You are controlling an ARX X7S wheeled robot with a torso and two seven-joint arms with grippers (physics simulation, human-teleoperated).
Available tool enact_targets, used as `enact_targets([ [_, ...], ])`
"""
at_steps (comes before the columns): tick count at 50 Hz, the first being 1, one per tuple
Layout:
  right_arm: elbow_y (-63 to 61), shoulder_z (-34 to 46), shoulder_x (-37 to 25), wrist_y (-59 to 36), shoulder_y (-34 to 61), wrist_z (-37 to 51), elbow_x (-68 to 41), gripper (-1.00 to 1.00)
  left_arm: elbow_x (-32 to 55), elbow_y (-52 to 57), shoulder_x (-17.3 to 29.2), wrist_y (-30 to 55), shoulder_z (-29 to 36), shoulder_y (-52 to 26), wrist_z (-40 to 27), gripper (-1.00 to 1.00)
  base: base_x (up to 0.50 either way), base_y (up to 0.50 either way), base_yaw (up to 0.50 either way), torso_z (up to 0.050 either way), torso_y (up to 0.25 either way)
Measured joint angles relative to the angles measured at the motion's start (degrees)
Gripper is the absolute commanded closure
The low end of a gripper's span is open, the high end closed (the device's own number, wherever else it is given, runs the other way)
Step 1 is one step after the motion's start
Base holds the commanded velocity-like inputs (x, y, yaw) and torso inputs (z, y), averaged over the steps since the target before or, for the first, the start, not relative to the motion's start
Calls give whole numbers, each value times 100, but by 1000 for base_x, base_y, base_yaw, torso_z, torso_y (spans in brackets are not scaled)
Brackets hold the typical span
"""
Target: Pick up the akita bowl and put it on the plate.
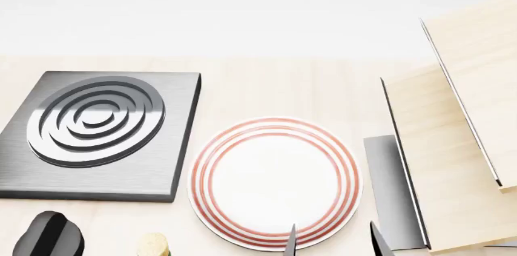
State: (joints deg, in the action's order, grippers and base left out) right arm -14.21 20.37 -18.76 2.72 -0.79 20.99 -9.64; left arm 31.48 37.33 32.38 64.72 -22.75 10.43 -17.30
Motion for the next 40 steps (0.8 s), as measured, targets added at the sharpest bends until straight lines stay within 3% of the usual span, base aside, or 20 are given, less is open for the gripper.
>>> enact_targets([
  [40,10,78,-37,11,22,52,-14,-100,-170,-417,70,-160,284,183,59,-100,0,0,0,0,0],
])
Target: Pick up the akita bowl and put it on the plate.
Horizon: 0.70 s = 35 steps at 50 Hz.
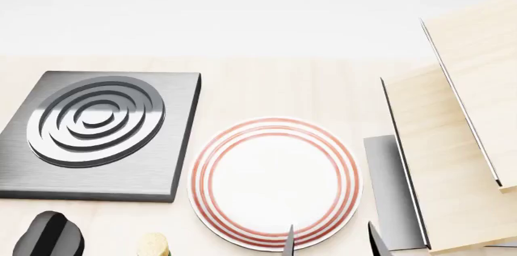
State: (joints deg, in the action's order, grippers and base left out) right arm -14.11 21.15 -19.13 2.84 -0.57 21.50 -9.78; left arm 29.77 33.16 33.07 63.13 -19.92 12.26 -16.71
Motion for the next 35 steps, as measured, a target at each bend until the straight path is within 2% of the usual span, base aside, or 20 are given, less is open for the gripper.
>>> enact_targets([
  [14,30,26,-9,42,6,9,-7,-100,-172,-226,104,-90,320,-114,-21,-100,0,0,0,0,0],
  [15,32,27,-10,46,6,10,-9,-100,-189,-240,115,-99,351,-129,-33,100,0,0,0,0,0],
  [35,98,51,-22,95,26,22,-38,-100,-402,-226,249,-493,656,-96,-473,100,3,0,-2,-3,0],
])
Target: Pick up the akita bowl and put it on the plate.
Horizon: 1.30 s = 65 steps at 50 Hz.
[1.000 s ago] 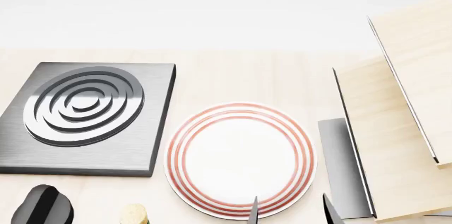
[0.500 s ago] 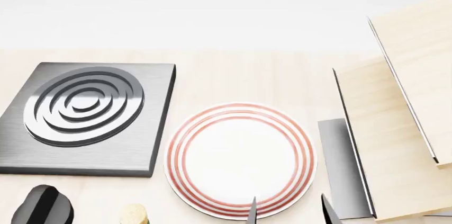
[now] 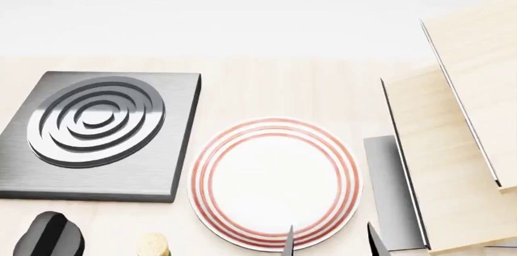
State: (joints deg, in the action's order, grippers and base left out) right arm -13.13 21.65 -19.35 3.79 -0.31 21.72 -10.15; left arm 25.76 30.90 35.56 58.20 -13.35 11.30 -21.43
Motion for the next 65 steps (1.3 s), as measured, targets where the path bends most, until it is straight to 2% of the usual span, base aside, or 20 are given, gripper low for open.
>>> enact_targets([
  [12,2,-3,-22,8,-1,9,-32,-100,128,262,-168,-344,-293,162,-16,100,3,0,-2,-2,0],
  [43,-71,6,-79,35,-40,61,-71,-100,683,978,-452,-597,-1076,37,315,100,0,0,0,0,0],
  [65,-65,45,-95,54,-34,85,-72,-100,862,1256,-469,-552,-1552,-215,312,100,0,0,0,0,0],
])
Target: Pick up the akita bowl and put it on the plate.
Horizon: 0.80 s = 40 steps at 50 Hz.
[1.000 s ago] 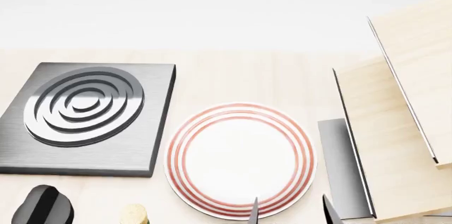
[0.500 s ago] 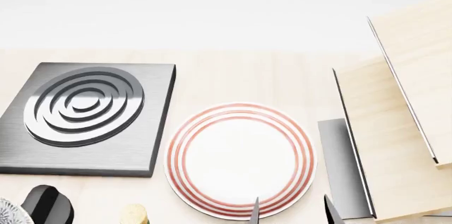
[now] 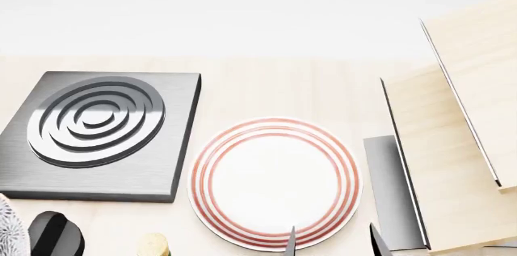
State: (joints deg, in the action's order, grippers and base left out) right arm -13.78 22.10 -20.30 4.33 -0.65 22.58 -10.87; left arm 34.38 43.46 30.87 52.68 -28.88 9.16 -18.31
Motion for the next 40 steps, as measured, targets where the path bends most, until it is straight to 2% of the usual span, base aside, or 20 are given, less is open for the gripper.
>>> enact_targets([
  [18,6,30,-16,10,11,12,-10,-100,307,29,72,195,-205,-395,-58,100,0,0,0,0,0],
  [40,-9,80,-30,7,19,38,-1,-100,1027,47,381,1032,-287,-1479,-411,100,0,0,0,0,0],
])
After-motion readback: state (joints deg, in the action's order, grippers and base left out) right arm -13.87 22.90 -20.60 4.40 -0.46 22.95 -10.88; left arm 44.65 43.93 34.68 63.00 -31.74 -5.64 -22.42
